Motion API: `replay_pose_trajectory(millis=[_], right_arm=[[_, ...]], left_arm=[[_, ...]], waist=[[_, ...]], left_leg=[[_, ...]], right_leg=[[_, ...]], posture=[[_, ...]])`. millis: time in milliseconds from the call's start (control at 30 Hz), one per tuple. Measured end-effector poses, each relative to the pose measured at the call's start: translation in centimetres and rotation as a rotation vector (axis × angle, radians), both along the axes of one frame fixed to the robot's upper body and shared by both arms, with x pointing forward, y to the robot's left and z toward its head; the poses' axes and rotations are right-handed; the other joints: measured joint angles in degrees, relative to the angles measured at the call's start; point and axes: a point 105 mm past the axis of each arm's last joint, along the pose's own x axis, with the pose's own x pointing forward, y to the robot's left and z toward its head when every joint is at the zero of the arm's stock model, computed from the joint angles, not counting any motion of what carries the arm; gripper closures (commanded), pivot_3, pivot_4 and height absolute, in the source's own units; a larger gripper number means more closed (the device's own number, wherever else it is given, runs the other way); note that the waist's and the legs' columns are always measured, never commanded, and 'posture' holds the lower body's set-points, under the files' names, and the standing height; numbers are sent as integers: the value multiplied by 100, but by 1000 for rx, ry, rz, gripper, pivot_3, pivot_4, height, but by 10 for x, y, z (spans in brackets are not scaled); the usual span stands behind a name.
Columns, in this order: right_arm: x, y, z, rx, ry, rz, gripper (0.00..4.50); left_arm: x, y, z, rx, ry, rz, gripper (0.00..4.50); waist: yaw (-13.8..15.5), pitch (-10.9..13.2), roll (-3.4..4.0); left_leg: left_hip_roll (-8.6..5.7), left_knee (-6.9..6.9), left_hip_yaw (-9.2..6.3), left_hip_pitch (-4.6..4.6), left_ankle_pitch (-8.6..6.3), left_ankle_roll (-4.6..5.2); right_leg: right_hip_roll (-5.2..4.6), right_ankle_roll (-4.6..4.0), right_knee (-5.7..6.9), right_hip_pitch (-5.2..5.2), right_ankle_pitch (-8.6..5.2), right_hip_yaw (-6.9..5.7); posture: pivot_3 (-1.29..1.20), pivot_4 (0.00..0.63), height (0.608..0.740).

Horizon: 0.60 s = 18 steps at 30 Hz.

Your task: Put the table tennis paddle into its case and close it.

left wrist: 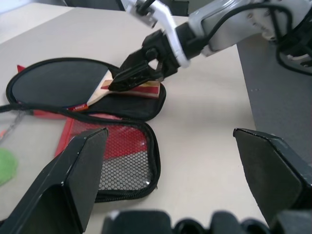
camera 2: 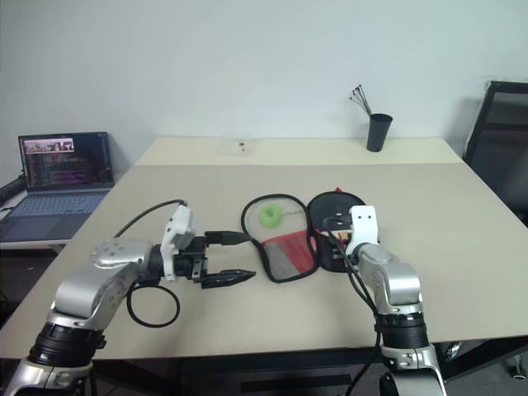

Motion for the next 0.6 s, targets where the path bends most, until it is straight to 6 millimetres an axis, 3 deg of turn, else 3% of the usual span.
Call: replay_pose_trajectory(millis=[200,367,533,600], right_arm=[[-44,25,54,-41,-175,414,15],[-68,24,70,-107,-224,637,15],[-79,15,80,-140,-230,734,15],[-80,13,83,-141,-237,748,0]], left_arm=[[21,26,-12,22,-41,187,0],[36,43,-24,58,-54,299,0],[48,48,-33,92,-57,345,0],[51,46,-36,95,-52,346,385]], waist=[[13,-1,-2],[28,0,-4],[61,1,-7],[66,1,-7]], left_leg=[[3,2,-12,1,0,0],[2,3,-10,0,-1,-1],[3,2,-10,-1,-1,-2],[3,2,-9,-1,-1,-2]], right_leg=[[-2,14,-6,5,-16,-9],[-7,-11,-10,7,-30,-9],[-9,-12,-11,7,-30,-8],[-10,-13,-10,6,-29,-6]], posture=[[0,150,740],[0,150,740],[0,150,740],[0,150,740]])
